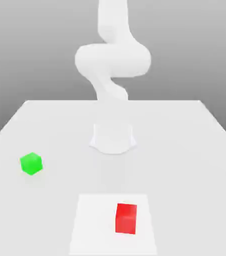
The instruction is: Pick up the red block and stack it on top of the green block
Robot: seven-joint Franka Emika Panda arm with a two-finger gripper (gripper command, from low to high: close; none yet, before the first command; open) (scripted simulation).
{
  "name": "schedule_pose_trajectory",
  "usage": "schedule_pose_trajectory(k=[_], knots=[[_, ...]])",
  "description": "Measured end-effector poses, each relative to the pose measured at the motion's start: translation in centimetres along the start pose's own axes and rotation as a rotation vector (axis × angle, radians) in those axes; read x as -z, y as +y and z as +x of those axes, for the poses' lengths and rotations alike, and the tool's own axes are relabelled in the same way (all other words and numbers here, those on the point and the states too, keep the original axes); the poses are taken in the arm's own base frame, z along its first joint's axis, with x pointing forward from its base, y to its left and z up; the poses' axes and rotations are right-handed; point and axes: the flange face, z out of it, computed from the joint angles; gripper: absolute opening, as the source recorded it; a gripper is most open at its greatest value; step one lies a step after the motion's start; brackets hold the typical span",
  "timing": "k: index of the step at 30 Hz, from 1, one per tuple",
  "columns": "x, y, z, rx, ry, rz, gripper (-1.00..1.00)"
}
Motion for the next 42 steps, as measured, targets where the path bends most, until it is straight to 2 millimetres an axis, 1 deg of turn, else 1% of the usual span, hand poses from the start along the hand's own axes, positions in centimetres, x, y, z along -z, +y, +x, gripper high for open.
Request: schedule_pose_trajectory(k=[3, 6, 9, 12, 15, 17, 21, 22, 27, 28, 34, 35, 37, 40, 41, 42], knots=[[-7.1, 0.7, -1.4, -0.014, -0.067, -0.079, 0.00], [-13.5, 2.1, -3.3, -0.027, -0.131, -0.155, 0.00], [-19.4, 4.1, -5.8, -0.040, -0.195, -0.230, 0.00], [-24.7, 6.6, -8.8, -0.054, -0.259, -0.305, 0.00], [-29.2, 9.7, -12.2, -0.067, -0.324, -0.378, 0.00], [-31.8, 11.9, -14.7, -0.076, -0.368, -0.427, 0.00], [-35.9, 16.5, -19.9, -0.093, -0.452, -0.521, 0.00], [-36.8, 17.3, -20.7, -0.096, -0.461, -0.531, 0.00], [-41.0, 20.3, -23.5, -0.099, -0.470, -0.542, 0.00], [-41.4, 20.6, -23.8, -0.099, -0.470, -0.542, -1.00], [-41.6, 20.7, -24.0, -0.099, -0.470, -0.541, -1.00], [-41.3, 20.5, -23.8, -0.099, -0.470, -0.541, -1.00], [-40.1, 19.6, -23.0, -0.100, -0.470, -0.541, -1.00], [-37.7, 18.2, -21.5, -0.099, -0.470, -0.542, -1.00], [-36.9, 18.1, -20.8, -0.113, -0.464, -0.547, -1.00], [-36.3, 19.6, -19.0, -0.179, -0.437, -0.568, -1.00]])
